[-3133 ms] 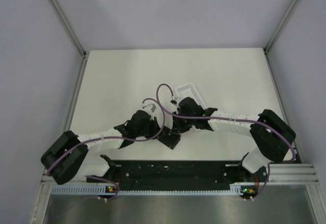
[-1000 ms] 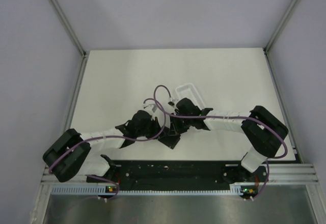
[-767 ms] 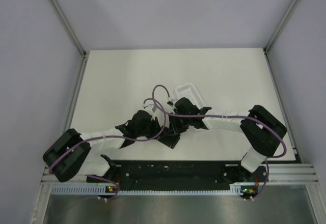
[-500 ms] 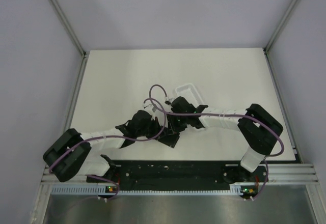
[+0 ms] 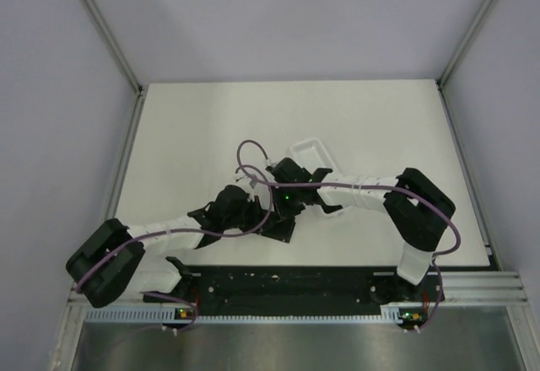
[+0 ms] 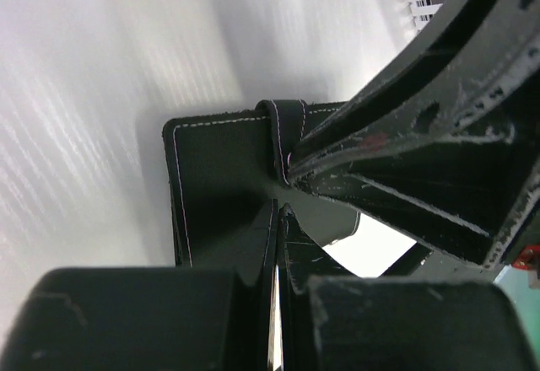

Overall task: Put the credit cards into the card holder
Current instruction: Close the card holder at the center of the board.

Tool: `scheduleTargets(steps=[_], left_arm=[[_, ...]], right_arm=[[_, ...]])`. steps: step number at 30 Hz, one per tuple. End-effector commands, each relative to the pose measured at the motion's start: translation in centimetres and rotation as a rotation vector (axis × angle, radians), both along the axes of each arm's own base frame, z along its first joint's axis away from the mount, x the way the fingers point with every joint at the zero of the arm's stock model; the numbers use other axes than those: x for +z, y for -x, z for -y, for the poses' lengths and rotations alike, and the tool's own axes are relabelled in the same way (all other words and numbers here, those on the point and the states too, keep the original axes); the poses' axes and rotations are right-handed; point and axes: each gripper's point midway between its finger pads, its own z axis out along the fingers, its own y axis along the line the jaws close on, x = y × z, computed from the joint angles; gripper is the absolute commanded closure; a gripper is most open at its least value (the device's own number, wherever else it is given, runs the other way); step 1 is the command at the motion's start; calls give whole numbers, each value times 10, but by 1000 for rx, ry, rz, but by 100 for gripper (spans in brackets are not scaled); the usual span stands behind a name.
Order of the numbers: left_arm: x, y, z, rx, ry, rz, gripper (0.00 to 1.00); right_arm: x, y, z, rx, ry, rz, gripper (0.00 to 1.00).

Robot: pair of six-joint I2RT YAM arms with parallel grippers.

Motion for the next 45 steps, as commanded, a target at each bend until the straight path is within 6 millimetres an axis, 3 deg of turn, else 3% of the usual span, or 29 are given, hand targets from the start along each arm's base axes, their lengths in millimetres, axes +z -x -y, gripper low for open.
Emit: scheduleTargets(steps=[1,10,31,37,45], left_arm=[[7,5,-8,12,2,25,100],[1,12,-26,57,-22,36,100],[-11,14,-28,71,-16,24,100],[-11,15,-28,68,-15,23,100],[-11,14,-27,69,-9,24,100]], right_arm=[[-28,7,17,-10,152,-33,83],[-37,11,22,-23,231,-74,83],[-60,21,38,9,422,-177,79],[-67,27,39,28,458,-194,83],[-74,33,38,53,495,-218,98]])
